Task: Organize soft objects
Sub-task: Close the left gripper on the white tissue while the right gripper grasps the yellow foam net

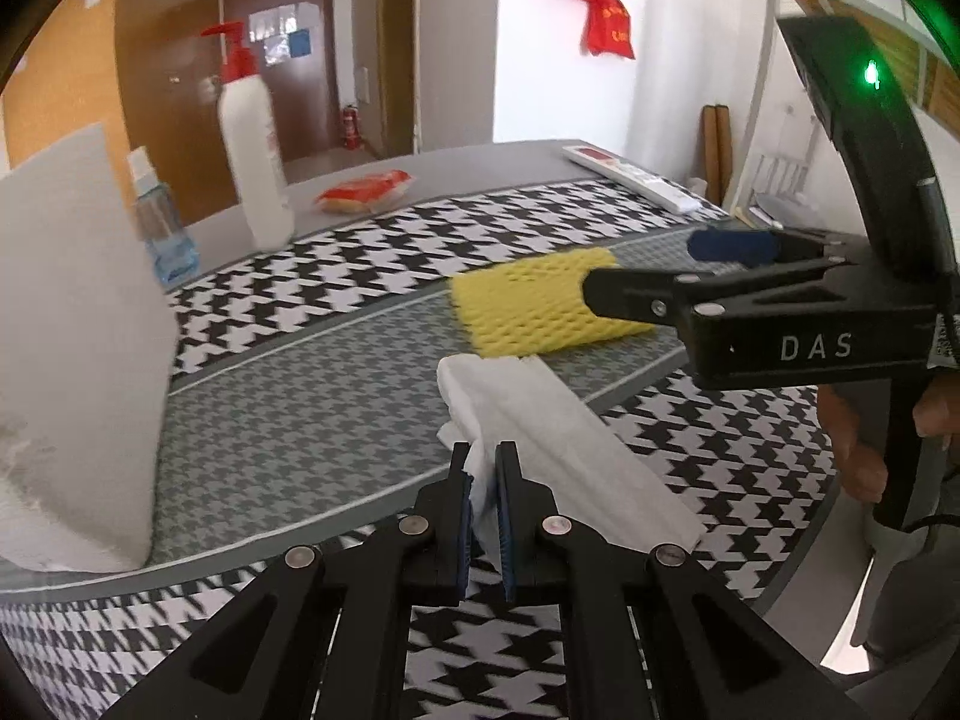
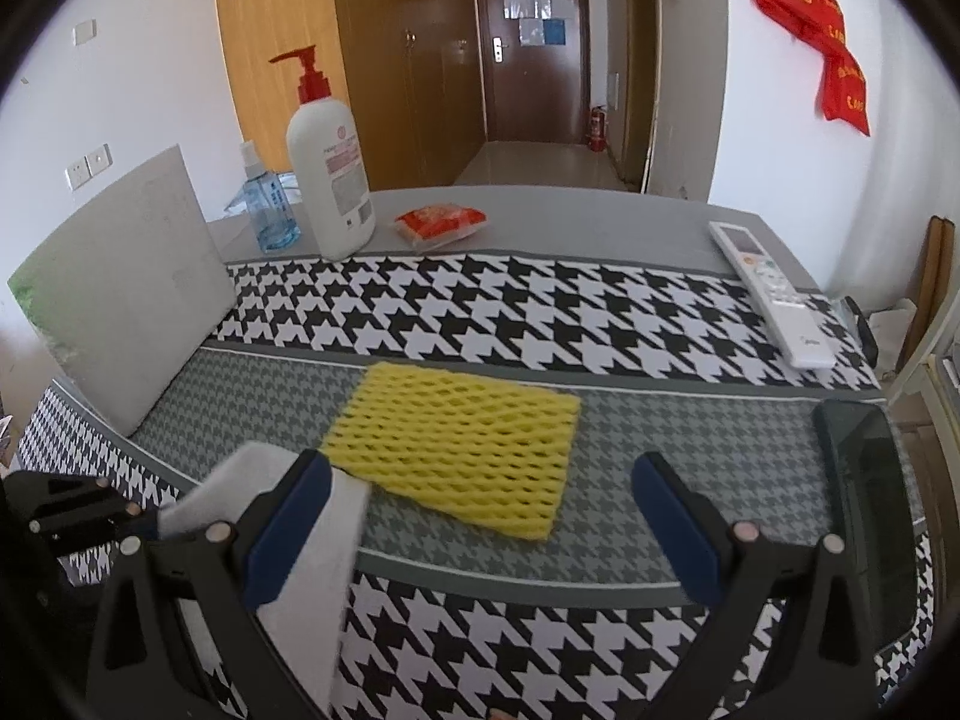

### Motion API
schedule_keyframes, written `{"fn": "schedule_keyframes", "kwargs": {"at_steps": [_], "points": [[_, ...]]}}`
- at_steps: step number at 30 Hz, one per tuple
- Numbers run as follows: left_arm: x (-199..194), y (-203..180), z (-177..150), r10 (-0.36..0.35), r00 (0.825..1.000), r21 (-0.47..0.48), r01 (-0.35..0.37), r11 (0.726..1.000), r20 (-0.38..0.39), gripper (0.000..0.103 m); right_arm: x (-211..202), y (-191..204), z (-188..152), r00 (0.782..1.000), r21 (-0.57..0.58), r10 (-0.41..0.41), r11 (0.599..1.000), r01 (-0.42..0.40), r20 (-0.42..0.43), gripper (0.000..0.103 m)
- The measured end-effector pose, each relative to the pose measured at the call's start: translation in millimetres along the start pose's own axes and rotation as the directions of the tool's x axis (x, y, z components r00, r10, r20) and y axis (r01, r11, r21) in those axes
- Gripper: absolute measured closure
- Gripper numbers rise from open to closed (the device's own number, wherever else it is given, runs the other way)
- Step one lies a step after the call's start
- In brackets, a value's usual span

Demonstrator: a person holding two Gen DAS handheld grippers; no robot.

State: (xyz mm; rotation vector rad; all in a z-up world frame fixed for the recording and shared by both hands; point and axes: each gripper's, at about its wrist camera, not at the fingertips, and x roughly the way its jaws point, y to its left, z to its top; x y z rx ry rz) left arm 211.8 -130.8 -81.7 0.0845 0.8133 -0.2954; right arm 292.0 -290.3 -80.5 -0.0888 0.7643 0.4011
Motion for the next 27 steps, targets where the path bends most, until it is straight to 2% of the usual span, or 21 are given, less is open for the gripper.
{"fn": "schedule_keyframes", "kwargs": {"at_steps": [4, 8, 13, 16, 18, 22, 27], "points": [[-2.9, 9.9, -5.6, 0.018, 1.000, -0.014, -0.018, 1.000, -0.001, 0.095, 6.7, 0.5, 1.0, 1.000, -0.003, -0.004, 1.000, 0.004, -0.016, 0.002], [-2.2, 17.3, -8.2, 0.030, 1.000, -0.030, -0.031, 0.999, -0.009, 0.095, 11.7, 0.0, 1.5, 1.000, 0.000, -0.003, 1.000, 0.003, -0.029, 0.009], [-5.6, 21.0, -8.6, 0.035, 0.999, -0.044, -0.035, 0.998, -0.005, 0.095, 18.8, -3.6, 0.8, 0.999, 0.018, -0.003, 1.000, 0.004, -0.050, 0.011], [-7.7, 20.7, -7.7, 0.007, 1.000, -0.058, -0.007, 0.998, 0.001, 0.079, 18.6, -7.5, -0.2, 0.998, 0.029, 0.009, 1.000, -0.007, -0.057, 0.017], [-7.1, 20.6, -7.1, 0.003, 1.000, -0.066, -0.003, 0.998, -0.003, 0.053, 20.3, -9.6, -1.2, 0.998, 0.032, 0.010, 0.999, -0.008, -0.067, 0.020], [-6.4, 17.6, -3.8, 0.005, 1.000, -0.068, -0.005, 0.998, 0.003, 0.048, 25.1, -12.1, -2.7, 0.996, 0.042, 0.016, 0.999, -0.013, -0.090, 0.026], [2.9, 14.7, -1.8, 0.021, 0.999, -0.067, -0.023, 0.997, -0.023, 0.045, 30.8, -12.6, -3.9, 0.993, 0.049, 0.016, 0.999, -0.011, -0.115, 0.041]]}}
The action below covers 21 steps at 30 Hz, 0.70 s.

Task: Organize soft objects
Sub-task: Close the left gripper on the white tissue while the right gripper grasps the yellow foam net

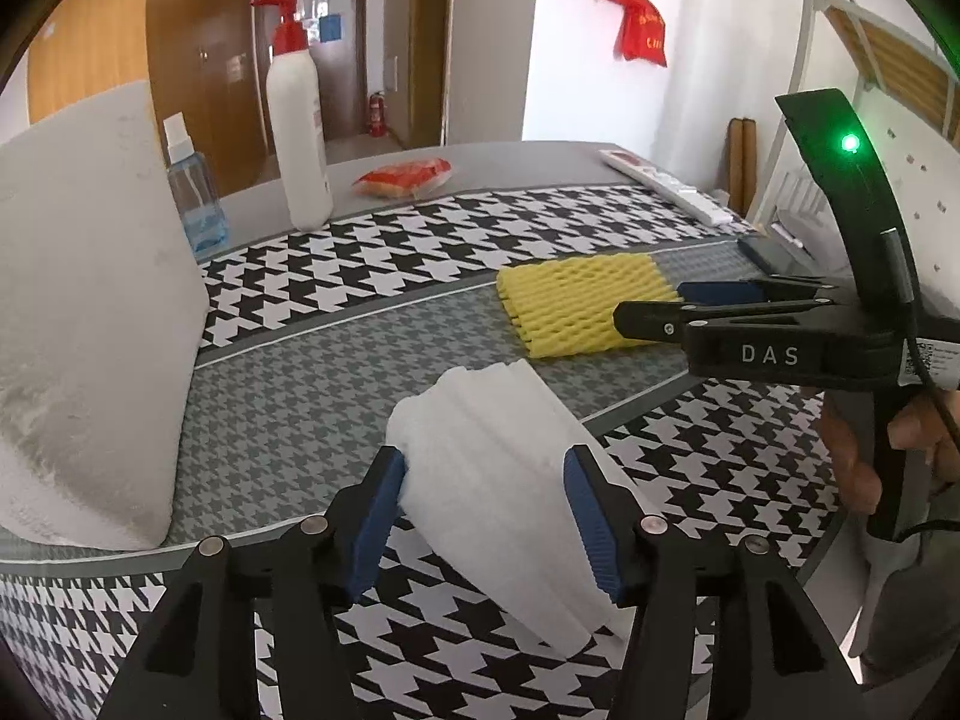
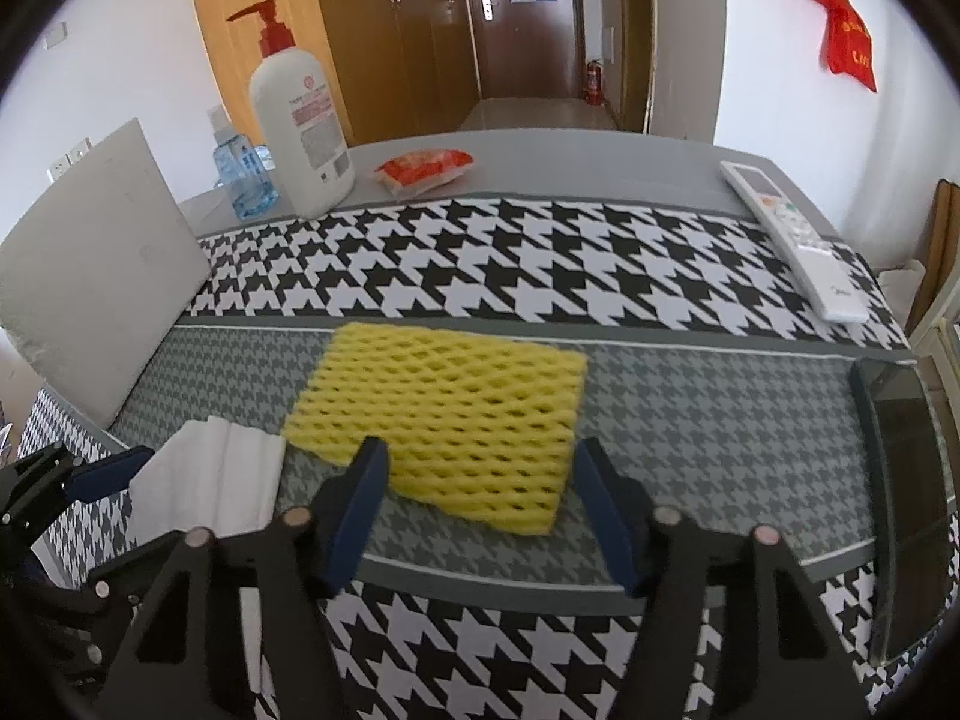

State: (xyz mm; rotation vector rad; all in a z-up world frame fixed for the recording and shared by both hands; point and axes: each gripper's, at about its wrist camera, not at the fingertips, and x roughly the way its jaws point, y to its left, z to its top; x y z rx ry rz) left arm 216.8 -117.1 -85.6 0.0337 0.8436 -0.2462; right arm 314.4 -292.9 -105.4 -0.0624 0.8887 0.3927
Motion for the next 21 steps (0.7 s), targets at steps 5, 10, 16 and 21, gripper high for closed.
{"fn": "schedule_keyframes", "kwargs": {"at_steps": [5, 10, 16, 21], "points": [[2.7, -3.0, -0.4, 0.000, 1.000, 0.006, 0.000, 1.000, -0.011, 0.043, 0.3, 0.9, -0.7, 1.000, -0.005, -0.003, 1.000, 0.003, -0.004, 0.056], [6.9, -3.5, -0.9, 0.012, 1.000, -0.001, -0.012, 1.000, -0.022, 0.041, 0.3, 9.1, -1.6, 1.000, -0.034, 0.025, 0.999, -0.025, 0.000, 0.076], [9.2, -4.5, -2.5, 0.024, 1.000, -0.009, -0.024, 1.000, -0.020, 0.041, -1.2, 11.4, -1.1, 0.999, -0.035, 0.032, 0.999, -0.031, 0.008, 0.080], [11.8, -4.5, -2.6, 0.030, 0.999, -0.011, -0.030, 0.999, -0.038, 0.043, -13.0, 8.2, -1.2, 0.998, -0.024, 0.045, 0.999, -0.044, 0.038, 0.080]]}}
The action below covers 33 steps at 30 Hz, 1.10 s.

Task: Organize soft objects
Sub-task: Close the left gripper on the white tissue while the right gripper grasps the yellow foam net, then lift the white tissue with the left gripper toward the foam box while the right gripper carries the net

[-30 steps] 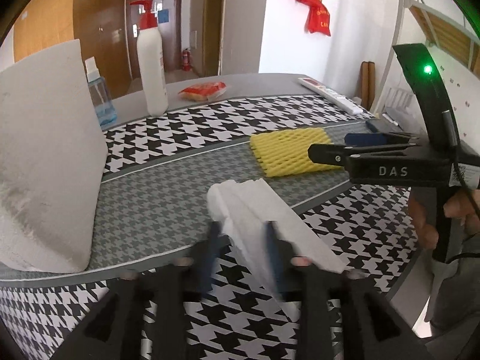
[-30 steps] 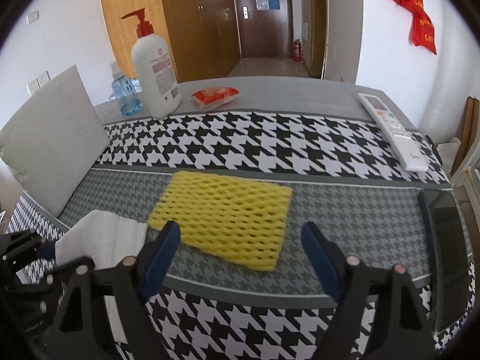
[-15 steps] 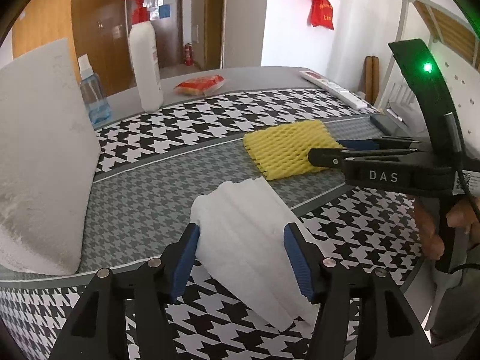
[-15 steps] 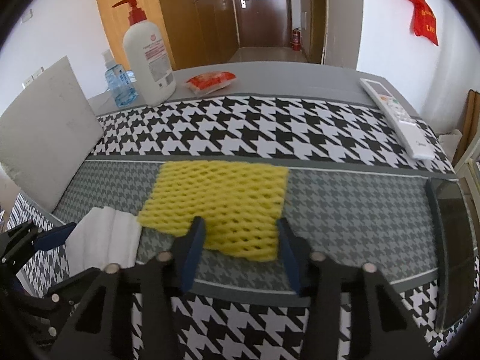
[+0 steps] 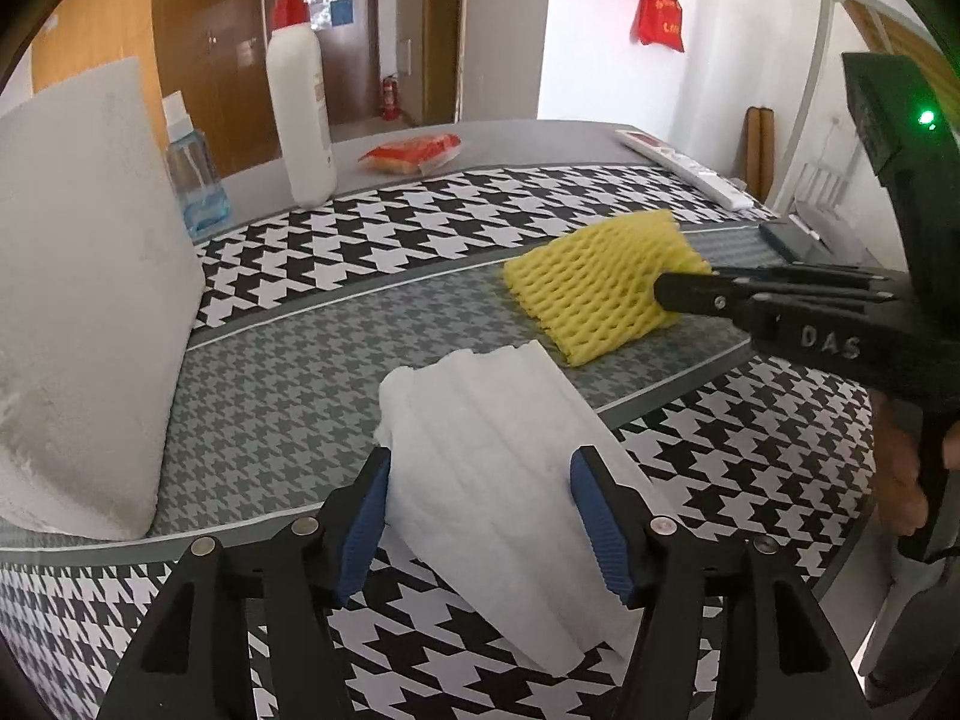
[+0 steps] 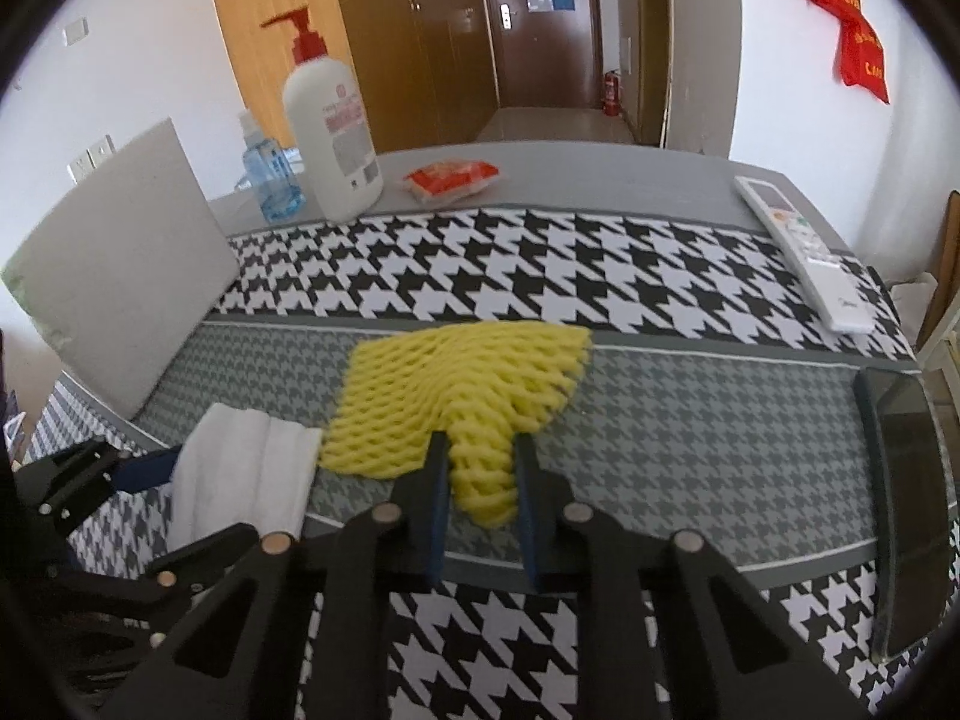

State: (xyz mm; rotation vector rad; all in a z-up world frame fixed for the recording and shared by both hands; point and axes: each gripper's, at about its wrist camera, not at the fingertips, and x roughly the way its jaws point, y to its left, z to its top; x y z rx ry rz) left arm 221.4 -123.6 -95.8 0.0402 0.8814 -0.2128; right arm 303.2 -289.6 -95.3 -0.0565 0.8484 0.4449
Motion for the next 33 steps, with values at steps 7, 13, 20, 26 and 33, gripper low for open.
{"fn": "schedule_keyframes", "kwargs": {"at_steps": [7, 13, 20, 26, 33], "points": [[-1.3, 3.3, -0.2, 0.020, 1.000, -0.014, -0.020, 1.000, 0.005, 0.066, -17.2, -3.0, 0.3, 0.999, 0.020, -0.013, 1.000, 0.012, 0.034, 0.080], [-2.3, 5.6, -1.3, 0.004, 1.000, -0.017, -0.004, 1.000, 0.008, 0.087, -36.0, 2.2, -3.7, 0.997, 0.021, -0.011, 1.000, 0.009, 0.073, 0.080], [-11.4, 9.5, -2.0, 0.003, 0.999, -0.032, -0.002, 0.999, 0.032, 0.092, -50.7, 8.1, -7.0, 0.995, 0.021, -0.012, 1.000, 0.010, 0.104, 0.080], [-26.2, 8.8, -3.8, 0.007, 0.998, -0.025, -0.006, 1.000, 0.067, 0.092, -63.8, 13.2, -11.2, 0.991, 0.026, -0.010, 1.000, 0.007, 0.133, 0.080], [-42.6, 11.0, -6.3, 0.022, 0.994, -0.020, -0.020, 1.000, 0.109, 0.093, -72.1, 22.4, -12.6, 0.987, 0.025, -0.005, 1.000, 0.001, 0.160, 0.080]]}}
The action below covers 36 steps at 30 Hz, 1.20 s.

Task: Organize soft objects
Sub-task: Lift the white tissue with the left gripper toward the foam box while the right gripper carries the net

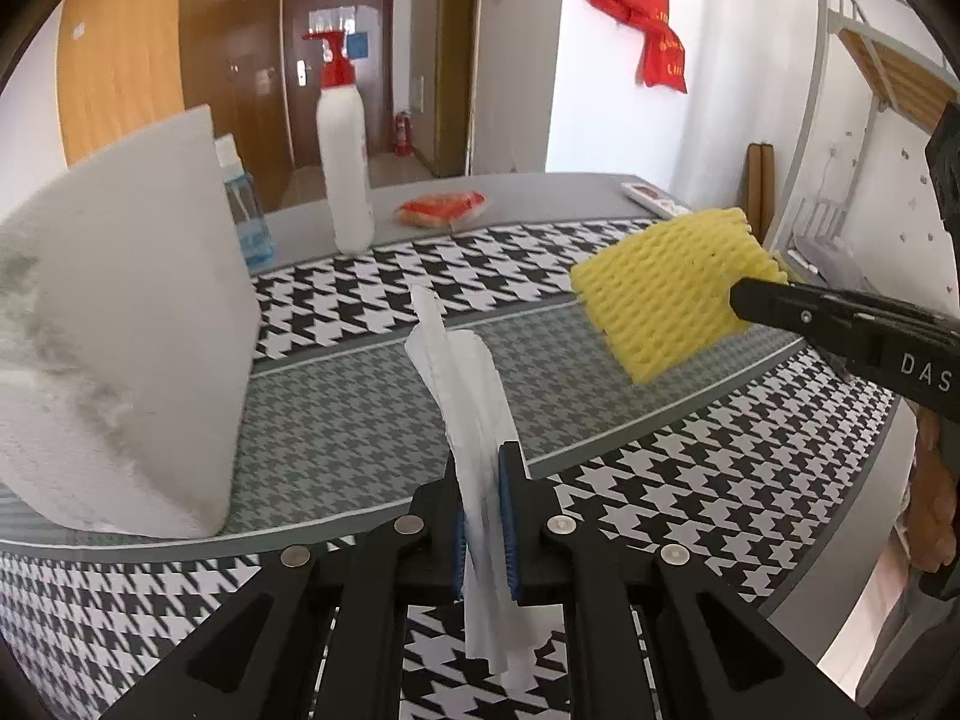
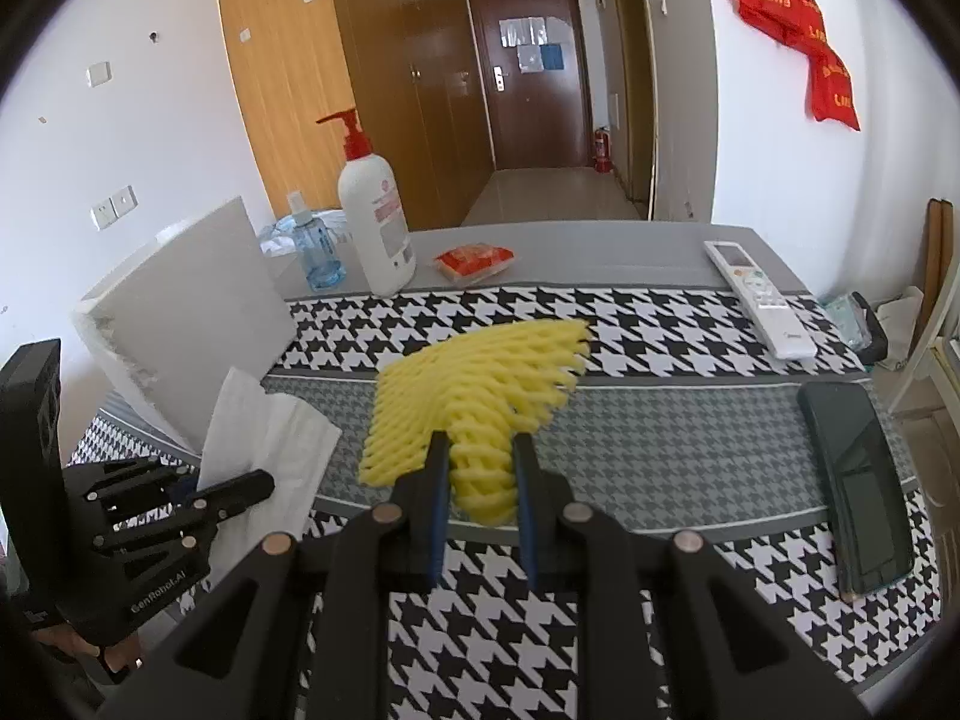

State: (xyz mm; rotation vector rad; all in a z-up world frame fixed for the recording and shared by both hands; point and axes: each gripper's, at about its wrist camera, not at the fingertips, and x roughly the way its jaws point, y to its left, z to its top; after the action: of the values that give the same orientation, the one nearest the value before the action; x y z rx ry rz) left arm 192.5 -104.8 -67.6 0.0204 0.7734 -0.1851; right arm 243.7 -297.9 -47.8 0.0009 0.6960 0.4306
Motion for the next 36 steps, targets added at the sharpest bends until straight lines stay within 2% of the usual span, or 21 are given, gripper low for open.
{"fn": "schedule_keyframes", "kwargs": {"at_steps": [17, 36], "points": [[-32.5, 12.4, 6.0, 0.014, 0.996, 0.031, -0.017, 0.999, 0.087, 0.093, -22.1, 19.0, 0.7, 0.997, 0.004, -0.003, 1.000, 0.002, 0.072, 0.080], [-71.2, 33.2, 12.9, -0.007, 0.980, 0.075, -0.008, 0.997, 0.198, 0.093, -31.3, 50.4, 4.1, 0.988, 0.024, -0.005, 1.000, 0.001, 0.151, 0.080]]}}
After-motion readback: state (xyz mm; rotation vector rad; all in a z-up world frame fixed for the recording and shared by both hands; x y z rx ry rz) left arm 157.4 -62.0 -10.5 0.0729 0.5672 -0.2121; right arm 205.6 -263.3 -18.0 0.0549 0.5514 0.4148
